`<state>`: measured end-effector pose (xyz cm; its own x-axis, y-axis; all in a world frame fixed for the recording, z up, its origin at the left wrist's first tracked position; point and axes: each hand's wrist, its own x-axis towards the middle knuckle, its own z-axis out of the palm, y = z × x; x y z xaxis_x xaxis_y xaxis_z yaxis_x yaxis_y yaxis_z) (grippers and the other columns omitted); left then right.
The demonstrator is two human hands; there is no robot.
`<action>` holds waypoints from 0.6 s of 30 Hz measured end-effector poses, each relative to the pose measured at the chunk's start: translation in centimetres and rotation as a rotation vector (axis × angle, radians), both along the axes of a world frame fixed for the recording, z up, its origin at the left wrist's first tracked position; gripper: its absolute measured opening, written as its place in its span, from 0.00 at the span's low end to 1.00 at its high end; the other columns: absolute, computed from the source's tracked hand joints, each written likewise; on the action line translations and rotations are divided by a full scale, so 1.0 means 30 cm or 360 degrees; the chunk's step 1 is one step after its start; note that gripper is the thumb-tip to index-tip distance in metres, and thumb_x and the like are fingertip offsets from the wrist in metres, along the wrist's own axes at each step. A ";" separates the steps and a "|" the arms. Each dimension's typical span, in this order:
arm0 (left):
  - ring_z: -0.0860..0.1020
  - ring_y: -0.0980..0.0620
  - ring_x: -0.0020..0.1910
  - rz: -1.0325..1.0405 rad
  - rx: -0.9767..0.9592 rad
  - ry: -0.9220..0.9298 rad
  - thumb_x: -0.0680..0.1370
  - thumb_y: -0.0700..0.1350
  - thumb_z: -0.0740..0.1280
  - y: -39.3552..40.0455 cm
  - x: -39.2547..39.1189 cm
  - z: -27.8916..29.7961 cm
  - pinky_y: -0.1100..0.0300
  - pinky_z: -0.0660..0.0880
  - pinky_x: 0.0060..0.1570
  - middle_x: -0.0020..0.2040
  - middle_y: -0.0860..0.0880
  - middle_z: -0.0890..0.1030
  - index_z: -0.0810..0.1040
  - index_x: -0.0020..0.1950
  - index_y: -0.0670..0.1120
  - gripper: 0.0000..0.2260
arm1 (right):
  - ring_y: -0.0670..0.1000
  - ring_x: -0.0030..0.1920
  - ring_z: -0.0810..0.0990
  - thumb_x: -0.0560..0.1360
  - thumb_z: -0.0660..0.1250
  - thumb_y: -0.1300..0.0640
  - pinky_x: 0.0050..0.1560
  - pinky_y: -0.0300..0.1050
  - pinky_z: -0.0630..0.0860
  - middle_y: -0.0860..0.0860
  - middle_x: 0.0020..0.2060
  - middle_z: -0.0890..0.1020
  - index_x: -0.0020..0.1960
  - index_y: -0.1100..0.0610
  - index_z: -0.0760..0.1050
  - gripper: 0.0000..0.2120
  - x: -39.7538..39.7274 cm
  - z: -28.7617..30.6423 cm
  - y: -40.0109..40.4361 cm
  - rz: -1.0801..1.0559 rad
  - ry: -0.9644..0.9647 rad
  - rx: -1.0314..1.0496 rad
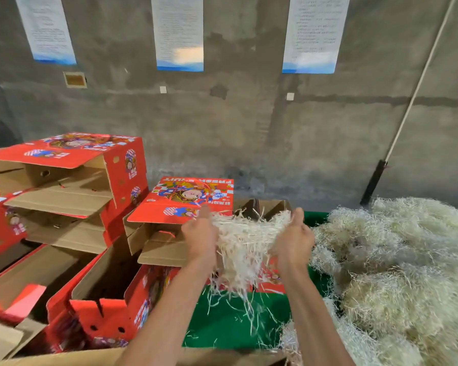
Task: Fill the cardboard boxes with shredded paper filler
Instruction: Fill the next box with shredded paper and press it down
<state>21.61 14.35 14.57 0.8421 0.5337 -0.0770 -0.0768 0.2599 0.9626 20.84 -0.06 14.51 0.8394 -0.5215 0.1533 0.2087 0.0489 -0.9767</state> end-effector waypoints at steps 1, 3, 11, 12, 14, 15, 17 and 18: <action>0.66 0.54 0.26 0.0071 -0.0038 0.0077 0.81 0.49 0.64 0.041 0.016 0.011 0.58 0.65 0.28 0.30 0.52 0.69 0.67 0.36 0.50 0.15 | 0.47 0.21 0.57 0.84 0.55 0.43 0.27 0.45 0.57 0.45 0.20 0.61 0.30 0.54 0.60 0.27 0.010 0.002 -0.022 -0.0052 0.0021 0.0043; 0.67 0.53 0.29 0.0073 -0.0071 0.0098 0.82 0.48 0.61 0.038 0.033 0.025 0.56 0.66 0.31 0.33 0.51 0.69 0.66 0.37 0.50 0.14 | 0.49 0.23 0.58 0.85 0.55 0.44 0.27 0.45 0.58 0.47 0.21 0.61 0.30 0.54 0.61 0.26 0.020 -0.006 -0.018 0.0014 0.0035 0.0016; 0.60 0.53 0.27 0.0249 -0.0156 0.0094 0.79 0.41 0.62 0.143 0.045 0.005 0.60 0.58 0.26 0.31 0.50 0.63 0.61 0.34 0.49 0.16 | 0.48 0.23 0.58 0.84 0.57 0.44 0.24 0.43 0.58 0.43 0.19 0.60 0.31 0.52 0.62 0.25 0.064 -0.007 -0.175 -0.0159 0.0079 0.0047; 0.58 0.53 0.28 0.0224 -0.0261 0.0066 0.79 0.39 0.62 0.132 0.040 0.002 0.59 0.56 0.27 0.31 0.50 0.61 0.60 0.35 0.49 0.15 | 0.48 0.24 0.59 0.84 0.57 0.43 0.25 0.43 0.61 0.43 0.19 0.61 0.31 0.52 0.63 0.25 0.065 -0.016 -0.167 -0.0152 0.0086 0.0064; 0.60 0.52 0.30 0.0154 -0.0314 0.0083 0.79 0.44 0.65 0.094 0.037 -0.001 0.57 0.58 0.32 0.31 0.50 0.62 0.64 0.37 0.49 0.13 | 0.46 0.21 0.58 0.84 0.55 0.41 0.22 0.42 0.59 0.44 0.18 0.60 0.27 0.49 0.65 0.28 0.067 -0.032 -0.146 -0.0112 0.0096 0.0037; 0.62 0.52 0.31 0.0139 -0.0277 0.0141 0.79 0.50 0.66 0.094 0.028 -0.001 0.56 0.60 0.34 0.31 0.50 0.64 0.65 0.38 0.50 0.14 | 0.45 0.20 0.56 0.84 0.55 0.40 0.21 0.41 0.55 0.44 0.18 0.60 0.23 0.50 0.66 0.31 0.061 -0.031 -0.146 -0.0104 0.0119 0.0051; 0.67 0.50 0.35 0.0080 -0.0224 0.0192 0.79 0.59 0.67 0.123 0.018 0.000 0.54 0.65 0.38 0.34 0.49 0.68 0.67 0.38 0.50 0.17 | 0.45 0.20 0.64 0.82 0.55 0.37 0.21 0.40 0.62 0.47 0.20 0.68 0.22 0.47 0.73 0.32 0.052 -0.013 -0.157 -0.0054 0.0130 0.0106; 0.71 0.47 0.37 -0.0012 -0.0266 0.0181 0.78 0.61 0.67 0.135 0.013 0.001 0.52 0.70 0.41 0.37 0.46 0.72 0.69 0.39 0.49 0.18 | 0.48 0.28 0.78 0.81 0.54 0.33 0.30 0.42 0.75 0.56 0.29 0.79 0.32 0.45 0.82 0.28 0.052 -0.007 -0.160 -0.0010 0.0168 0.0104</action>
<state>21.99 18.39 14.60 0.8269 0.4992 -0.2589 0.0328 0.4168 0.9084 22.38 -4.85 14.30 0.8457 -0.5329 0.0298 0.1054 0.1120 -0.9881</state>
